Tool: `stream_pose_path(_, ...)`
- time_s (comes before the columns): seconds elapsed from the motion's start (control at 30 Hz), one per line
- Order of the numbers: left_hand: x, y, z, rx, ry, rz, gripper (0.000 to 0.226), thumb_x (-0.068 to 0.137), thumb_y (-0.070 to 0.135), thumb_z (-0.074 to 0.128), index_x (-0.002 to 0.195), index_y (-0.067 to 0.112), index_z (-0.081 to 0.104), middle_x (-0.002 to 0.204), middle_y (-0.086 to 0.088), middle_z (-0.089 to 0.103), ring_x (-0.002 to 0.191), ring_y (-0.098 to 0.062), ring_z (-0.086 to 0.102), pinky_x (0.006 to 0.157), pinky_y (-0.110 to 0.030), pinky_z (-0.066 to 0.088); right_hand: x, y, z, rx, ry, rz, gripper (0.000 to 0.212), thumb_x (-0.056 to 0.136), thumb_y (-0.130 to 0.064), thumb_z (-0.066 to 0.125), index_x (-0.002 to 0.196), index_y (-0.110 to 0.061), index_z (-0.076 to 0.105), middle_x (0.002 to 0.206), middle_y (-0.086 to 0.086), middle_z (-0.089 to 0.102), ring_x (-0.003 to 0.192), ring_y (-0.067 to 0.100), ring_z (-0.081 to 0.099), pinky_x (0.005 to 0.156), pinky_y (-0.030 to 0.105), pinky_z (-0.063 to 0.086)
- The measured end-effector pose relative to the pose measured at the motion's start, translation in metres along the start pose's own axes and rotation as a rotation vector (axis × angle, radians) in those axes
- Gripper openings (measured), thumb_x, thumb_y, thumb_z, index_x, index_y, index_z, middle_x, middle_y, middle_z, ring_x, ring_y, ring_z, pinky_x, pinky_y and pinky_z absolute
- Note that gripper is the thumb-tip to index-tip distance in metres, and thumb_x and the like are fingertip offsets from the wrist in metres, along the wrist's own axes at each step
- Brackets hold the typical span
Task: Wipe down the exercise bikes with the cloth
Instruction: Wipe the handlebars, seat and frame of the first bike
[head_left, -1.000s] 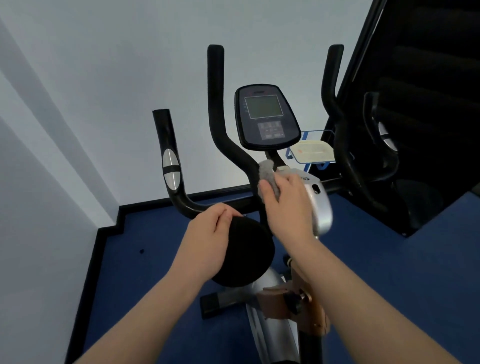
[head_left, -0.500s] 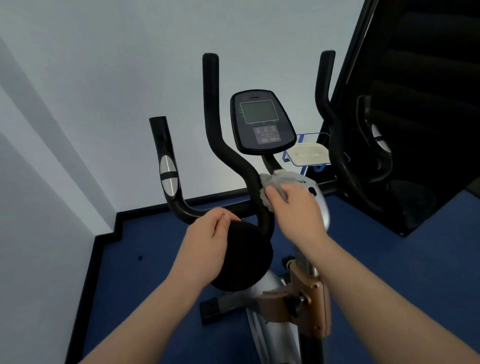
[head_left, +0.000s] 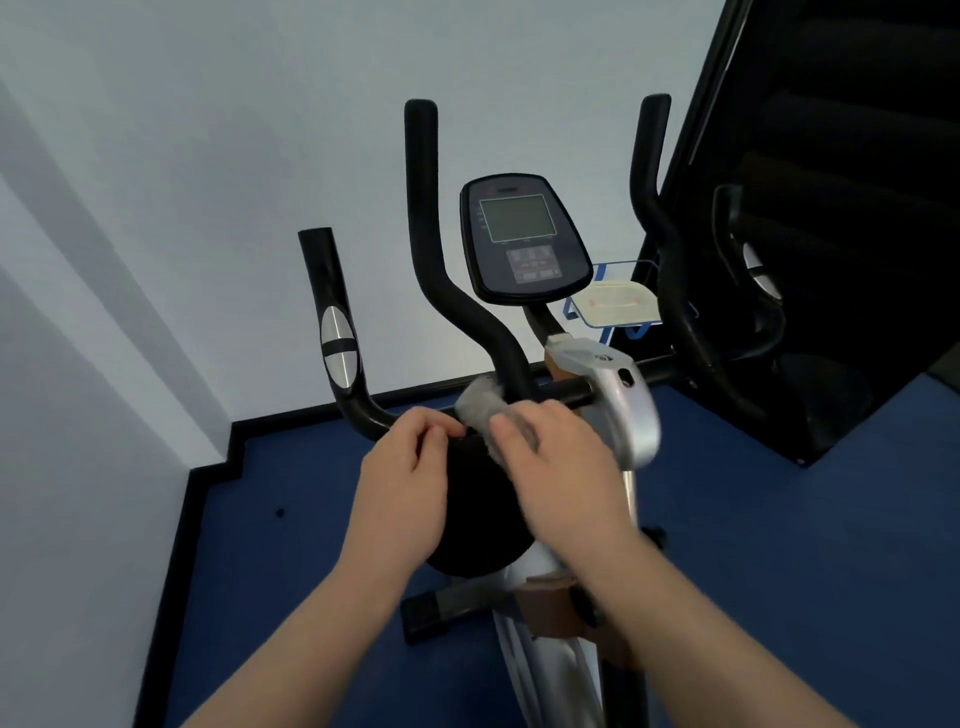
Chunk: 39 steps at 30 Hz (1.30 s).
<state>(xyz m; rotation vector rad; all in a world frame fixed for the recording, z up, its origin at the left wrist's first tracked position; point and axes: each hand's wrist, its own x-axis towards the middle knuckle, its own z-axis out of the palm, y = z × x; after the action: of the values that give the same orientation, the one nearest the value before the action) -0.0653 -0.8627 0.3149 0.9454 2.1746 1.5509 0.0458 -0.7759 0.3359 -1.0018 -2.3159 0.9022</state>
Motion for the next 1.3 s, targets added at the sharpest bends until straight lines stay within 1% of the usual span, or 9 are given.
stream_pose_path(0.27,0.000,-0.003,0.002,-0.033,0.033,-0.073,0.031,0.099,0.017,0.046,0.081,0.032,0.066,0.082,0.024,0.065,0.082,0.006,0.057,0.069,-0.022,0.039,-0.009,0.007,0.000,-0.021,0.011,0.031,0.032,0.102,-0.042,0.035,0.086,-0.019,0.052,0.079,-0.005,0.059,0.076,0.017,0.057,0.070,0.037,0.046)
stream_pose_path(0.43,-0.001,-0.005,0.002,-0.025,0.059,-0.089,0.031,0.099,0.020,0.047,0.079,0.033,0.066,0.081,0.025,0.065,0.082,0.007,0.057,0.068,-0.020,0.039,-0.023,0.010,0.005,-0.054,0.045,-0.039,0.035,0.099,-0.047,0.030,0.085,-0.021,0.047,0.078,-0.007,0.054,0.071,0.012,0.054,0.067,0.036,0.047)
stream_pose_path(0.57,-0.008,-0.005,0.002,-0.003,0.052,-0.069,0.031,0.102,0.024,0.043,0.082,0.034,0.065,0.080,0.018,0.065,0.079,0.010,0.057,0.059,-0.005,0.038,-0.033,0.018,0.000,-0.168,-0.016,-0.035,0.041,0.097,-0.051,0.022,0.089,-0.022,0.049,0.076,-0.009,0.051,0.069,0.010,0.053,0.063,0.032,0.044)
stream_pose_path(0.7,-0.016,-0.007,-0.004,0.053,-0.035,-0.035,0.031,0.106,0.029,0.037,0.096,0.034,0.066,0.092,0.015,0.067,0.085,0.009,0.058,0.065,-0.004,0.040,-0.036,0.013,0.007,-0.207,0.045,-0.007,0.037,0.102,-0.045,0.024,0.091,-0.020,0.049,0.079,-0.007,0.054,0.071,0.013,0.053,0.061,0.030,0.036)
stream_pose_path(0.83,-0.026,-0.008,-0.011,0.063,-0.105,0.012,0.033,0.107,0.031,0.033,0.120,0.029,0.062,0.107,0.008,0.067,0.100,-0.005,0.061,0.087,-0.024,0.048,-0.043,0.008,0.014,-0.142,0.148,0.077,0.033,0.103,-0.043,0.027,0.089,-0.021,0.046,0.079,-0.007,0.052,0.068,0.013,0.047,0.061,0.031,0.029)
stream_pose_path(0.93,-0.036,-0.013,-0.023,0.123,-0.214,0.055,0.041,0.105,0.041,0.028,0.139,0.031,0.047,0.110,0.000,0.068,0.098,-0.015,0.063,0.090,-0.039,0.050,-0.054,0.003,0.024,-0.145,0.202,0.158,0.034,0.103,-0.043,0.027,0.090,-0.019,0.046,0.074,-0.010,0.046,0.060,0.004,0.041,0.052,0.028,0.024)
stream_pose_path(1.1,-0.045,-0.024,-0.042,0.144,-0.374,0.100,0.050,0.105,0.044,0.026,0.155,0.035,0.022,0.132,0.001,0.060,0.109,-0.017,0.059,0.087,-0.027,0.043,-0.072,-0.001,0.038,-0.097,0.282,0.289,0.032,0.104,-0.040,0.029,0.091,-0.016,0.045,0.070,-0.008,0.044,0.060,0.010,0.038,0.056,0.035,0.023)
stream_pose_path(1.2,-0.071,-0.049,-0.071,-0.021,-0.468,0.101,0.046,0.106,0.032,0.037,0.152,0.031,0.032,0.147,0.014,0.047,0.132,-0.001,0.045,0.105,-0.017,0.036,-0.096,-0.011,0.054,-0.038,0.362,0.378,0.034,0.105,-0.037,0.033,0.085,-0.013,0.047,0.065,-0.008,0.043,0.055,0.004,0.039,0.053,0.026,0.027)
stream_pose_path(1.3,-0.102,-0.084,-0.102,-0.110,-0.475,-0.008,0.033,0.104,0.029,0.043,0.136,0.035,0.049,0.134,0.020,0.056,0.119,0.008,0.052,0.097,-0.008,0.041,-0.129,-0.021,0.076,0.196,0.455,0.410,0.038,0.104,-0.034,0.036,0.073,-0.018,0.049,0.066,-0.004,0.051,0.064,-0.004,0.055,0.059,0.009,0.035)
